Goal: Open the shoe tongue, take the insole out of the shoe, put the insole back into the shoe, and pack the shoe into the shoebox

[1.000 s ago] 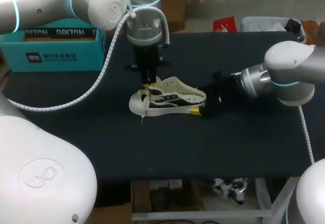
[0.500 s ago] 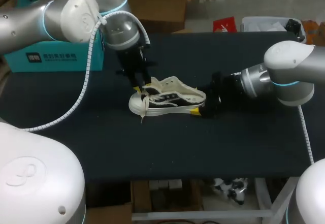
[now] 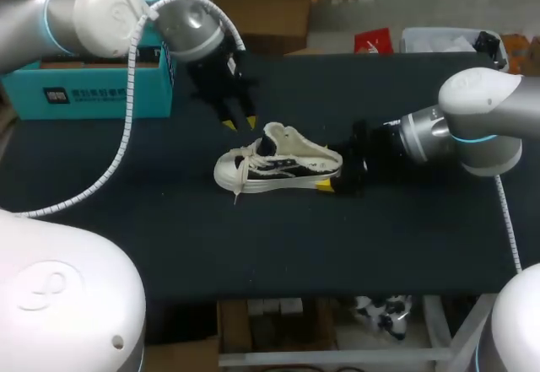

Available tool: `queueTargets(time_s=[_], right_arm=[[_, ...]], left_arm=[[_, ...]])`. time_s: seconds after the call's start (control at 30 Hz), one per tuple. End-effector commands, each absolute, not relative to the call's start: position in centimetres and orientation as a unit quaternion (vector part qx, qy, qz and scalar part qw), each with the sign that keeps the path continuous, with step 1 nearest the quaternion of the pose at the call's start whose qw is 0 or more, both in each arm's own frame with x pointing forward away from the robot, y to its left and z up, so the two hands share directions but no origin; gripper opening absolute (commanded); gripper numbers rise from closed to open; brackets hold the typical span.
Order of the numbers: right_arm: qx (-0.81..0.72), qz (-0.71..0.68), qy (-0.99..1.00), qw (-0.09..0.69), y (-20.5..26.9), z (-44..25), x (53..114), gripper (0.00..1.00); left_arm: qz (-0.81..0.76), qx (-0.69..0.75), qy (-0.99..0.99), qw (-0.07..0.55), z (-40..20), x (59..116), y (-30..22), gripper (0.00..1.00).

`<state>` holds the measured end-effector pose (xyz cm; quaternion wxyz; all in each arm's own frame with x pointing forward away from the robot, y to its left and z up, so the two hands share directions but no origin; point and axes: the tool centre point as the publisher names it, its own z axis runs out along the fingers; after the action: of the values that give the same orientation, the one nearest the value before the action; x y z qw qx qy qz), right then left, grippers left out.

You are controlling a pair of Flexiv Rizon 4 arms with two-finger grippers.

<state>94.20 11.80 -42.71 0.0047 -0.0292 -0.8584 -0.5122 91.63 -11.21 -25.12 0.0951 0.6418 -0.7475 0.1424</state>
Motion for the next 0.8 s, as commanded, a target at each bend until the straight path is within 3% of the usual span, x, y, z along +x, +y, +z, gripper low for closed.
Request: queueTargets(time_s=[0.03,0.13,0.27,0.8], right_arm=[[-0.029,-0.513,-0.858,0.005,11.9,-43.0,94.2,0.00],[-0.029,-0.513,-0.858,0.005,11.9,-43.0,94.2,0.00],[-0.029,-0.513,-0.858,0.005,11.9,-43.0,94.2,0.00],[-0.029,-0.513,-0.858,0.005,11.9,-43.0,94.2,0.00]], left_arm=[[0.131,0.575,-0.804,0.068,-21.7,90.5,-12.1,0.00],[0.101,0.450,-0.886,0.042,-21.0,89.7,-13.3,0.00],[0.053,0.210,-0.973,0.081,-21.0,89.2,-14.3,0.00],[0.038,0.213,-0.973,0.084,-20.9,89.7,-15.0,0.00]])
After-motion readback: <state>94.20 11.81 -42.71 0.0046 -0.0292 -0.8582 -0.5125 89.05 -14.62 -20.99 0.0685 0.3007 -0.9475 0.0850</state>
